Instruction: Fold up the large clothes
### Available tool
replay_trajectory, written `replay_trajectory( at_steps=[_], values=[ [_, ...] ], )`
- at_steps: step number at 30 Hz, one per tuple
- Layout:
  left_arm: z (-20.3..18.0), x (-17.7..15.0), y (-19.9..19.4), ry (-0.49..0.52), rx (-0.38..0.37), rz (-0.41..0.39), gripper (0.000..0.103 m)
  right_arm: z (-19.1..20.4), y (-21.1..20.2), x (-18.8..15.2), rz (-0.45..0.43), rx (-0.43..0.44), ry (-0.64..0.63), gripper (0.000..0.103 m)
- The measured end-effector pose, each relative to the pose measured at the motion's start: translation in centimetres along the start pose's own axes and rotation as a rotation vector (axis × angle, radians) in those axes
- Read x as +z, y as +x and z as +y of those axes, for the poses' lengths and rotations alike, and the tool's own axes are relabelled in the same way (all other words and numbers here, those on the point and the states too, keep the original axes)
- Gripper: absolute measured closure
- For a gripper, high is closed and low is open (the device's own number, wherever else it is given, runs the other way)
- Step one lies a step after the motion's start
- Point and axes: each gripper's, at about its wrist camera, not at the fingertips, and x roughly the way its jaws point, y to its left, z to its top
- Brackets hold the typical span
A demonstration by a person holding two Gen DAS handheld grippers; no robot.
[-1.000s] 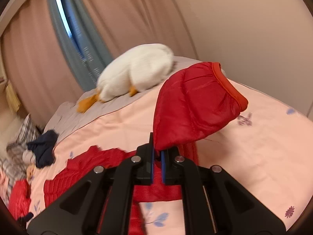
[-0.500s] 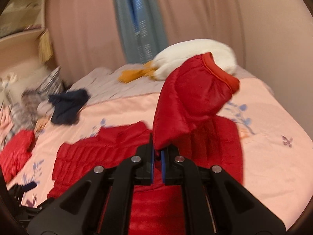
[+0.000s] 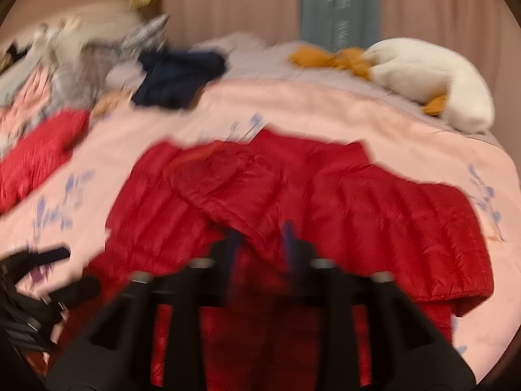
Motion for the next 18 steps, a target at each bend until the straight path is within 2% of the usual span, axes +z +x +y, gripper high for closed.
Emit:
replay_trajectory(
  at_steps=[1,4,7,10,13,18],
  values=[
    [0.4,0.1,0.2,-0.030,-0.032,0.011,0.001,0.5,0.1,-0.5,0.003,0.014,-0.021,0.048],
    [0.8,0.5,0.6,-0.090,-0.135,0.023,0.001,1.1,-0.7,-1.5,-0.003,0.041,-0.059,0.045],
    [0.2,1.4,1.2,-0.133,-0.248,0.027,0.001,0.0,-3.3,-2.7,-0.024,0.080,-0.061,0.040],
    [-1.2,2.7,2.6,-0.155,-0.338,0.034,0.001,-1.3,-4.8,-3.4,-0.037,0.045,-0.064,0.039],
    [-2.6,3.8,5.6,-0.230,-0.419,0.085,0.001,-2.8,-5.9,-4.1,-0.046,0.007,-0.043,0.039],
    [-3.9,4.2,9.4,-0.326,-0.443,0.142,0.004,-4.7,-7.7,-4.9,-0.089,0.006,-0.012,0.039]
  ],
)
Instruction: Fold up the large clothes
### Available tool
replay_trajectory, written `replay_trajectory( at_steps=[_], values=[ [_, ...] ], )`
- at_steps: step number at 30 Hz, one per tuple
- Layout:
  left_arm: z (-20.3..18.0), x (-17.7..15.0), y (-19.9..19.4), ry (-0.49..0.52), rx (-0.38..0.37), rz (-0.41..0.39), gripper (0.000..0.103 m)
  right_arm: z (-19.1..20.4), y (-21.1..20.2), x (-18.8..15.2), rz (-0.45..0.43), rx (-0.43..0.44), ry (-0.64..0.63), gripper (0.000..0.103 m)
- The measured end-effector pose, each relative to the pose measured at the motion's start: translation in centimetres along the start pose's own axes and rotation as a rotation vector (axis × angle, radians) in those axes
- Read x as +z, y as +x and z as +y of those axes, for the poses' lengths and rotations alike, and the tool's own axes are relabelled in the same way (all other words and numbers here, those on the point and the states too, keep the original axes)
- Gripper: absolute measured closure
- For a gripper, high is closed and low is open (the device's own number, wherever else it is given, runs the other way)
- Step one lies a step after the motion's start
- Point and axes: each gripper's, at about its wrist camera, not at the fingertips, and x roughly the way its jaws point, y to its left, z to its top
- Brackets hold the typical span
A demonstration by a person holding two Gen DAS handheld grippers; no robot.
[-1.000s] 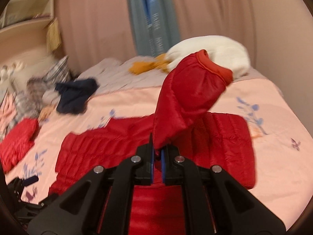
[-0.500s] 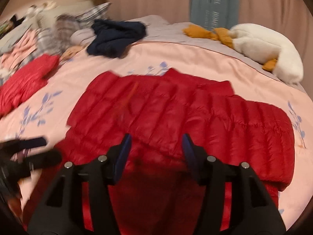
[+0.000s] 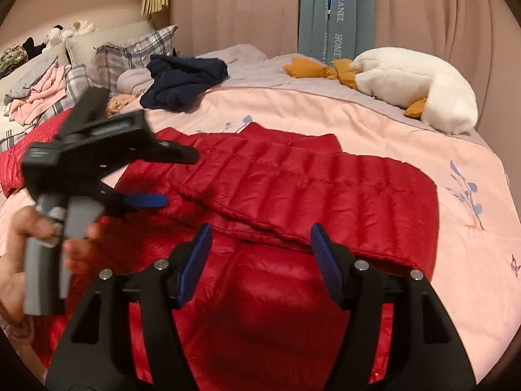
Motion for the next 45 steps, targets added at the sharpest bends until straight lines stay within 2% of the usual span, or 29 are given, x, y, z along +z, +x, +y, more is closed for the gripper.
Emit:
replay_trajectory(
  at_steps=[6,12,15,20,22,24,26,28,31,34,38,41,45],
  values=[
    [-0.1,0.9,1.4,-0.032,0.001,-0.025,0.005,-0.6,-0.8,-0.2,-0.026,-0.014,-0.014,0.039],
    [-0.4,1.7,2.1,-0.035,0.040,-0.036,0.018,-0.9,-1.0,-0.1,-0.040,-0.007,-0.012,0.039],
    [-0.4,1.8,2.3,-0.039,0.054,-0.040,0.020,-1.0,-1.2,-0.2,-0.048,-0.007,-0.007,0.039],
    [-0.1,1.8,2.5,-0.040,0.087,-0.044,0.039,-1.1,-1.3,-0.1,-0.051,-0.008,-0.005,0.039],
    [0.3,1.7,2.4,-0.043,0.093,-0.041,0.050,-1.0,-1.4,-0.1,-0.053,-0.010,-0.006,0.039],
    [0.6,1.8,2.5,-0.051,0.096,-0.034,0.055,-1.1,-1.4,-0.1,-0.052,-0.011,-0.005,0.039],
    [0.9,1.9,2.5,-0.054,0.098,-0.032,0.064,-1.0,-1.4,-0.1,-0.053,-0.015,-0.005,0.039],
    [1.0,1.9,2.5,-0.053,0.104,-0.035,0.082,-1.0,-1.4,-0.1,-0.051,-0.019,-0.005,0.039],
    [0.8,2.0,1.8,-0.040,0.103,-0.066,0.095,-1.0,-1.3,-0.1,-0.045,-0.021,0.000,0.039],
    [0.1,1.8,0.4,-0.018,0.098,-0.119,0.096,-1.2,-1.5,-0.1,-0.044,-0.020,0.012,0.039],
    [-0.7,1.3,-3.4,0.034,0.115,-0.218,0.096,-2.2,-2.0,-0.3,-0.042,-0.024,0.045,0.039],
    [0.6,1.1,-5.7,0.037,0.167,-0.253,0.096,-3.6,-1.8,-0.6,-0.011,-0.040,0.084,0.039],
    [2.9,1.0,-6.2,0.024,0.258,-0.216,0.095,-5.7,-1.1,-1.2,0.029,-0.064,0.152,0.039]
  ],
)
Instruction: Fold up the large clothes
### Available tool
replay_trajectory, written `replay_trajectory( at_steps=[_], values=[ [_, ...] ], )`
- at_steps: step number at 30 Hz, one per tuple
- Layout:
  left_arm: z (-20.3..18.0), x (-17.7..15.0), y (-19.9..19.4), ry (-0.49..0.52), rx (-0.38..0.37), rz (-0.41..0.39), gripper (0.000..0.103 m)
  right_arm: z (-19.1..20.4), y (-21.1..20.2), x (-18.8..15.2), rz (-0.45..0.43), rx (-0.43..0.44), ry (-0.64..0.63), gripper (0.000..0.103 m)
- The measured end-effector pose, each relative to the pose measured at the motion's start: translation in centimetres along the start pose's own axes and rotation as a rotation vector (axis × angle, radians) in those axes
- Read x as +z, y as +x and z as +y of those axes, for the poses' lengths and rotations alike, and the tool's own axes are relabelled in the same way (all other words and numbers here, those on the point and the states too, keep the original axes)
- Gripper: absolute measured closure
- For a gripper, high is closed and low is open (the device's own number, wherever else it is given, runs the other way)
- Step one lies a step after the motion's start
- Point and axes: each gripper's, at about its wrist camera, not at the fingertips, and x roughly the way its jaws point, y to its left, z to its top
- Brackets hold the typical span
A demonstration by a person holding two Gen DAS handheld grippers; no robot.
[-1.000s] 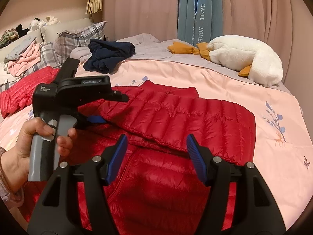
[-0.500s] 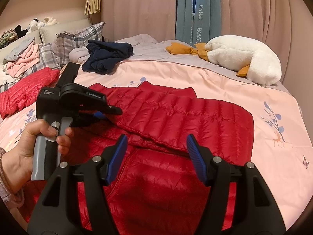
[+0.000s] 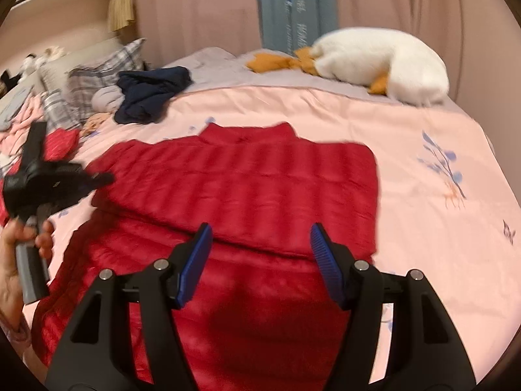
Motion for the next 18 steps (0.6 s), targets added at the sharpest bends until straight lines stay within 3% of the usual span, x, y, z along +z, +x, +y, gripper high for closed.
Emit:
replay_trajectory(
  at_steps=[2,4,11,15,18],
  values=[
    [1.3,-0.1,0.2,-0.020,0.018,0.050,0.081,-1.0,0.4,0.1,0.013,-0.021,0.020,0.039],
    [1.9,-0.3,-0.3,0.003,0.055,0.057,0.052,-1.7,0.9,0.2,0.024,-0.038,0.035,0.038],
    [-0.2,1.2,-3.4,0.178,0.152,-0.073,0.047,-4.9,3.3,1.9,0.027,-0.098,0.133,0.037],
    [-3.6,1.1,-1.3,0.359,0.213,-0.068,0.047,-6.2,6.2,3.1,0.046,-0.114,0.188,0.037],
    [-4.7,0.6,1.3,0.438,0.263,-0.042,0.057,-6.3,8.3,3.3,0.088,-0.110,0.200,0.037]
  ],
)
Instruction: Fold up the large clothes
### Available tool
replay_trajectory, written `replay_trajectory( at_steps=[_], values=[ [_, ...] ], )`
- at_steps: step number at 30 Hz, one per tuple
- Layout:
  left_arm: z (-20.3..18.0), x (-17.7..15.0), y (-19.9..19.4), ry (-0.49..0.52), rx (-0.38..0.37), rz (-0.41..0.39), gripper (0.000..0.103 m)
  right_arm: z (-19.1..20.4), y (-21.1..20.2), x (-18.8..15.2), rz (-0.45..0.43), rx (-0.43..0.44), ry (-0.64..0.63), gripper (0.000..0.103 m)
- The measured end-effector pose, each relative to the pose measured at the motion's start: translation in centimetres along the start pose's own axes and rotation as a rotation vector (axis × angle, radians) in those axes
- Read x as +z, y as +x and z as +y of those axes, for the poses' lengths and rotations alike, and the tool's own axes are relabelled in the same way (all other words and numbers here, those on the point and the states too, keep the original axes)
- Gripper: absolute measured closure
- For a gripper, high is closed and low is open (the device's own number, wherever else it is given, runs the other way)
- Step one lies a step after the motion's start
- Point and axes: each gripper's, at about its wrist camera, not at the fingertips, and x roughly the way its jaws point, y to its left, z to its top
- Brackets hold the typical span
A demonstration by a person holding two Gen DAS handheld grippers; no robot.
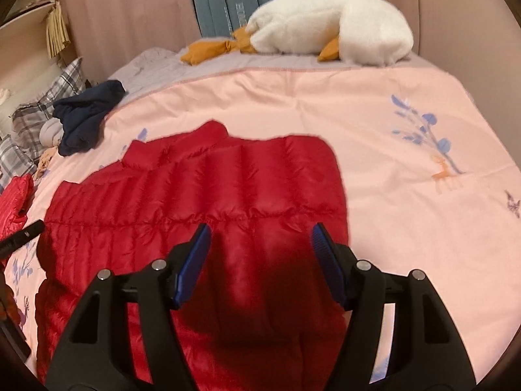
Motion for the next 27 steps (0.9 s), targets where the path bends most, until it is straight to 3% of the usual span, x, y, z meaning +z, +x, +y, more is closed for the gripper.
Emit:
replay_trajectory(
  at_steps=[8,16,23,27],
  values=[
    [-1.8,-1.6,3.1,0.136,0.083,0.026,0.060,-0.6,4.0,-1.4,0.103,-0.019,0.001,0.036],
    [-2.0,-1.7,3.1,0.156,0.091,0.024,0.060,-0.5,3.7,-1.3,0.109,-0.036,0.010,0.035],
    [-2.2,-1.8,3.2,0.166,0.099,0.023,0.060,0.9,0.5,-1.5,0.025,-0.026,-0.026,0.036],
    [-2.6,-2.0,3.4,0.185,0.114,0.024,0.060,1.5,1.5,-2.6,0.078,-0.060,-0.078,0.033]
  ],
)
